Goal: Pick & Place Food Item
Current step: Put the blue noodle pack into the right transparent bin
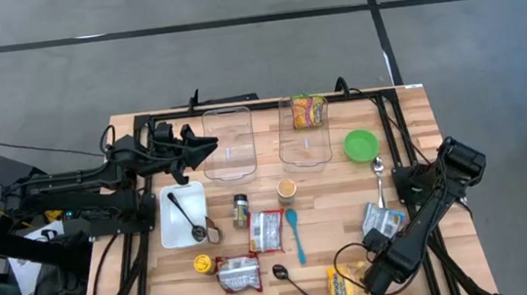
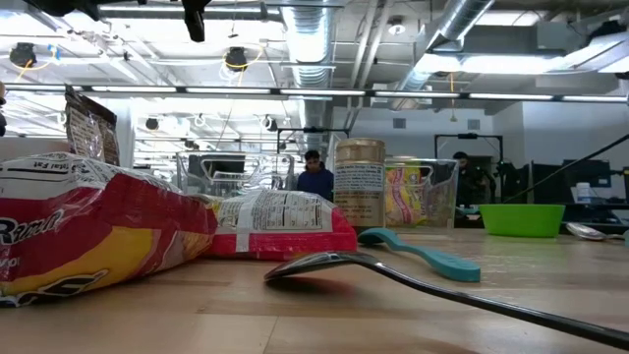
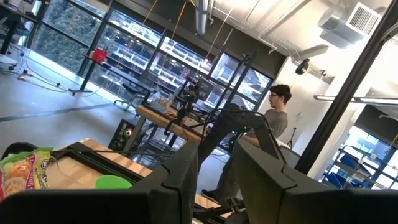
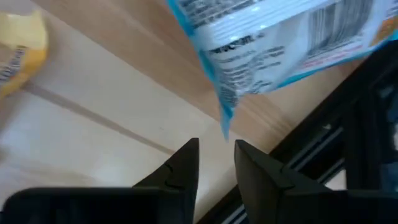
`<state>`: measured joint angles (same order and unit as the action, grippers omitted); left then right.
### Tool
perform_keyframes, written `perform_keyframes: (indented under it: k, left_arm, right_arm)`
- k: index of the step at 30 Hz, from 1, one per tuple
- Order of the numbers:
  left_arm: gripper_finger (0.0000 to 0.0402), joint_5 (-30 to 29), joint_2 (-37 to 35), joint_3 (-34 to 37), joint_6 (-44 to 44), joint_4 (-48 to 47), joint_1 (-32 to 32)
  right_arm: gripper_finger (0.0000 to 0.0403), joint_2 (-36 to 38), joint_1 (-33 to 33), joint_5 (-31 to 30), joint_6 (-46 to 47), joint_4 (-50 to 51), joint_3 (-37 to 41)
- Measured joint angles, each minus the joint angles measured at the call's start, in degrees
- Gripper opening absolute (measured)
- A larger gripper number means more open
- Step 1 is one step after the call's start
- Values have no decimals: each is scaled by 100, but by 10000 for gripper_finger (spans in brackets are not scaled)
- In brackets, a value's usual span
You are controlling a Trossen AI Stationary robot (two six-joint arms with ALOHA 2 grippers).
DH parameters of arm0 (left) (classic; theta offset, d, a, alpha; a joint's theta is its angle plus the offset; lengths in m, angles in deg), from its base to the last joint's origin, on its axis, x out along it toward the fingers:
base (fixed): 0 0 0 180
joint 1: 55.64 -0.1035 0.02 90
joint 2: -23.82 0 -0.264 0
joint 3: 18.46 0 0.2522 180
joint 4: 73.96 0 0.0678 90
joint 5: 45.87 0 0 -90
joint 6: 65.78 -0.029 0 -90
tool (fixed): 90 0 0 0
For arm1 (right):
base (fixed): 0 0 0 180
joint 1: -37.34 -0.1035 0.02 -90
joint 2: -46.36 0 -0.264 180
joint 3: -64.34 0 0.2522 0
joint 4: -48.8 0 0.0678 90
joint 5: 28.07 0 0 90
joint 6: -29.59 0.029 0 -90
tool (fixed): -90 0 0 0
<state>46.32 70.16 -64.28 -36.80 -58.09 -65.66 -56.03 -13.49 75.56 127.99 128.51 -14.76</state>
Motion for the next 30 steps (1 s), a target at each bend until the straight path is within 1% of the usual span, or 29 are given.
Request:
perform_keyframes:
  k: [4,6,8,11,19,23,30]
  left_arm:
    - [102,0,0,0,1,-2,0]
    - [102,0,0,0,1,-2,0]
    - [102,0,0,0,0,-2,0]
    - [102,0,0,0,-1,0,0]
    - [102,0,0,0,0,-2,-1]
    - [102,0,0,0,0,-2,-1]
    - [102,-1,0,0,-1,-2,-1]
  right_arm:
    - [146,0,-15,-17,-267,90,0]
    - [164,0,-11,-173,-287,89,2]
    - [176,-1,-11,-314,-292,102,2]
    - [182,-3,-11,-316,-300,108,92]
    - [164,-9,-4,-145,-239,-547,556]
    - [150,-9,-2,-151,-239,-527,568]
    - [106,-9,0,-153,-239,-520,568]
